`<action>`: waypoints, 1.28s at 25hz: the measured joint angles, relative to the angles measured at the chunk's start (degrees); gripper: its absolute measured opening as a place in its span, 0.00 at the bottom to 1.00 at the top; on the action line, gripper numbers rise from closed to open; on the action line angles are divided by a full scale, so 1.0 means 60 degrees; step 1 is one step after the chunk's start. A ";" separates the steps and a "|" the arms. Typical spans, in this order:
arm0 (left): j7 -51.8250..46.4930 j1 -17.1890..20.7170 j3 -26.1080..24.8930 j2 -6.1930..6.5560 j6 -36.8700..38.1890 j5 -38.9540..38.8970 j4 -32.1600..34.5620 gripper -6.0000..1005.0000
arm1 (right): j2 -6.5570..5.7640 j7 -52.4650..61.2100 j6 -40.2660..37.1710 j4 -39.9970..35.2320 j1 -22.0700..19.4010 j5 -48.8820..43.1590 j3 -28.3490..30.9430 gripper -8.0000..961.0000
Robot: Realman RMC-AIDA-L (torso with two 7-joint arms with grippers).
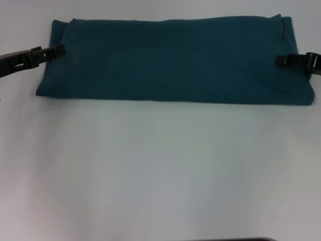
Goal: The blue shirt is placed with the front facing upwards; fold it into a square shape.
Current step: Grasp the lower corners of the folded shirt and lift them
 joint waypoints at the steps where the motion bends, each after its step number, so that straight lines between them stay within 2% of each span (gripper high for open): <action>1: 0.0004 0.0000 0.0000 0.0000 0.0000 0.0000 0.0004 0.84 | 0.0000 0.0000 -0.0089 -0.0011 0.0001 0.0021 0.0019 0.78; 12: 0.0086 0.0000 0.0000 0.0000 0.0001 0.0002 0.0015 0.85 | -0.0003 -0.0294 -0.0815 0.0069 -0.0093 0.0949 0.0015 0.78; 20: 0.0120 -0.0003 0.0000 0.0000 -0.0068 0.0002 0.0125 0.84 | -0.0002 -0.0944 -0.0271 0.0821 -0.0173 0.1011 0.0112 0.78; 32: 0.0137 -0.0016 0.0000 0.0000 -0.0073 0.0000 0.0128 0.84 | -0.0021 -0.1014 -0.0361 0.0960 -0.0346 0.1023 0.0119 0.78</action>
